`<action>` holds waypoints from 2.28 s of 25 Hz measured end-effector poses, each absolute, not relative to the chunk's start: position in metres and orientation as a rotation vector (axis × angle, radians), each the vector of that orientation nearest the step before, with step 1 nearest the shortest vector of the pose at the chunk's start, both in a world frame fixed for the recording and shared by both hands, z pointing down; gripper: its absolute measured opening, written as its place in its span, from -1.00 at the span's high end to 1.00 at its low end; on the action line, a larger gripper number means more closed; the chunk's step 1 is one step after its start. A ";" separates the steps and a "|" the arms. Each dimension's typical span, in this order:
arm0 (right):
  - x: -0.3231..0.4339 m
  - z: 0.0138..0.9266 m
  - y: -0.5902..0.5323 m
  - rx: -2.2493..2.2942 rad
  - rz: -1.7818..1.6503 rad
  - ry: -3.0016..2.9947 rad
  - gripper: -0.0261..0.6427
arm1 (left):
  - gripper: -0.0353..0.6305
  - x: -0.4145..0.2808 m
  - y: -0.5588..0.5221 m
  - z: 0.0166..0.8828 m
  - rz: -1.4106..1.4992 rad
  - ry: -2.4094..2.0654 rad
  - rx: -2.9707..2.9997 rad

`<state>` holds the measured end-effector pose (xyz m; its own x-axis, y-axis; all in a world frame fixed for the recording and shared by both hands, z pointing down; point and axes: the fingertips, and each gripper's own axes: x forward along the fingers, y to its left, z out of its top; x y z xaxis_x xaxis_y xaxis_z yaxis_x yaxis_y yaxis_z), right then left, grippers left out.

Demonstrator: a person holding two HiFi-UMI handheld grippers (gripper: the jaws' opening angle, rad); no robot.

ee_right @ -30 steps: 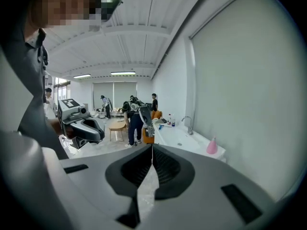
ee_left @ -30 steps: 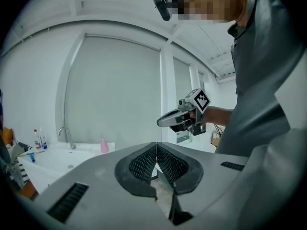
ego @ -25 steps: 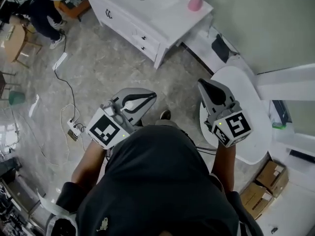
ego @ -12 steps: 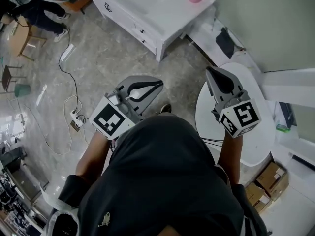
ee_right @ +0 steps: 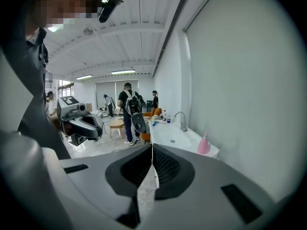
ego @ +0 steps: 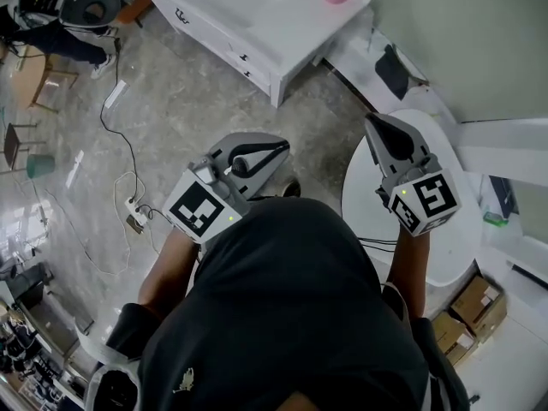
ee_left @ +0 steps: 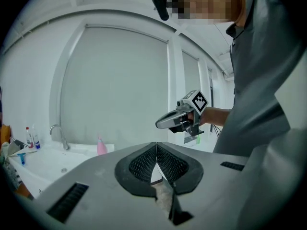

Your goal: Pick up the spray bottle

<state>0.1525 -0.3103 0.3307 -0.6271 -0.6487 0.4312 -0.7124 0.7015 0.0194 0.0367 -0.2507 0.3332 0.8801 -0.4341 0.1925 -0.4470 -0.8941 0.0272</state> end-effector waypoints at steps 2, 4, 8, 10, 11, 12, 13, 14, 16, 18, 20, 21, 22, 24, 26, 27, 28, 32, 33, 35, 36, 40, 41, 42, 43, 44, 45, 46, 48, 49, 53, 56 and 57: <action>0.147 0.332 -0.321 1.097 0.221 -2.472 0.89 | 0.88 0.028 -0.265 0.332 0.258 -0.665 2.988; 0.136 0.328 -0.328 1.135 0.228 -2.468 0.89 | 0.88 0.017 -0.279 0.329 0.248 -0.615 3.017; 0.107 0.325 -0.346 1.159 0.225 -2.447 0.89 | 0.88 -0.009 -0.309 0.325 0.246 -0.561 3.041; 0.095 0.322 -0.356 1.176 0.221 -2.441 0.89 | 0.88 -0.021 -0.321 0.325 0.238 -0.539 3.042; 0.089 0.321 -0.360 1.187 0.219 -2.440 0.89 | 0.88 -0.027 -0.327 0.325 0.236 -0.528 3.042; 0.084 0.321 -0.365 1.200 0.218 -2.438 0.89 | 0.88 -0.032 -0.332 0.327 0.235 -0.517 3.043; 0.079 0.321 -0.369 1.212 0.218 -2.435 0.89 | 0.88 -0.037 -0.336 0.329 0.235 -0.506 3.043; 0.074 0.321 -0.372 1.223 0.219 -2.429 0.89 | 0.88 -0.042 -0.340 0.330 0.234 -0.496 3.044; 0.067 0.321 -0.378 1.241 0.224 -2.412 0.89 | 0.88 -0.051 -0.345 0.331 0.229 -0.478 3.049; 0.061 0.320 -0.381 1.260 0.227 -2.400 0.89 | 0.88 -0.060 -0.351 0.330 0.222 -0.464 3.056; 0.056 0.319 -0.385 1.274 0.222 -2.392 0.89 | 0.88 -0.067 -0.357 0.329 0.208 -0.456 3.056; 0.054 0.319 -0.386 1.277 0.217 -2.390 0.89 | 0.88 -0.071 -0.360 0.329 0.203 -0.454 3.055; 0.051 0.318 -0.387 1.280 0.214 -2.388 0.89 | 0.88 -0.073 -0.362 0.329 0.201 -0.452 3.055; 0.047 0.318 -0.387 1.277 0.213 -2.388 0.89 | 0.88 -0.076 -0.366 0.331 0.209 -0.447 3.060; 0.049 0.320 -0.387 1.257 0.220 -2.388 0.89 | 0.88 -0.073 -0.368 0.333 0.217 -0.447 3.058; 0.052 0.322 -0.387 1.248 0.230 -2.387 0.89 | 0.88 -0.071 -0.369 0.333 0.218 -0.452 3.048; 0.056 0.324 -0.390 1.243 0.240 -2.388 0.89 | 0.88 -0.068 -0.372 0.335 0.221 -0.462 3.033; 0.076 0.334 -0.408 1.225 0.271 -2.403 0.89 | 0.88 -0.051 -0.385 0.342 0.259 -0.511 3.011; 0.080 0.335 -0.414 1.212 0.273 -2.411 0.89 | 0.88 -0.046 -0.387 0.342 0.256 -0.522 3.009; 0.089 0.335 -0.427 1.180 0.269 -2.433 0.89 | 0.88 -0.036 -0.394 0.340 0.255 -0.552 2.990; 0.093 0.336 -0.435 1.161 0.264 -2.444 0.89 | 0.88 -0.031 -0.399 0.340 0.263 -0.572 2.980; 0.110 0.337 -0.456 1.100 0.262 -2.487 0.89 | 0.88 -0.011 -0.418 0.340 0.295 -0.638 2.957; 0.116 0.336 -0.460 1.093 0.262 -2.490 0.89 | 0.88 -0.005 -0.421 0.339 0.298 -0.648 2.957; 0.123 0.336 -0.465 1.091 0.264 -2.492 0.89 | 0.88 0.002 -0.423 0.337 0.301 -0.657 2.957; 0.130 0.336 -0.469 1.092 0.266 -2.494 0.89 | 0.88 0.009 -0.426 0.337 0.306 -0.664 2.956; 0.137 0.335 -0.474 1.093 0.269 -2.498 0.89 | 0.88 0.015 -0.429 0.337 0.313 -0.672 2.955; 0.142 0.335 -0.479 1.090 0.270 -2.506 0.89 | 0.88 0.022 -0.432 0.337 0.321 -0.679 2.953; 0.148 0.335 -0.484 1.084 0.270 -2.516 0.89 | 0.88 0.028 -0.436 0.337 0.328 -0.686 2.951; 0.157 0.336 -0.492 1.070 0.274 -2.530 0.89 | 0.88 0.040 -0.442 0.335 0.341 -0.702 2.947; 0.161 0.337 -0.496 1.062 0.279 -2.536 0.89 | 0.88 0.045 -0.445 0.335 0.348 -0.710 2.946; 0.174 0.342 -0.506 1.029 0.285 -2.557 0.89 | 0.88 0.061 -0.450 0.336 0.374 -0.739 2.931; 0.179 0.348 -0.513 1.031 0.296 -2.549 0.89 | 0.88 0.067 -0.452 0.339 0.383 -0.730 2.922; 0.178 0.349 -0.515 1.038 0.305 -2.547 0.89 | 0.88 0.067 -0.452 0.340 0.389 -0.716 2.928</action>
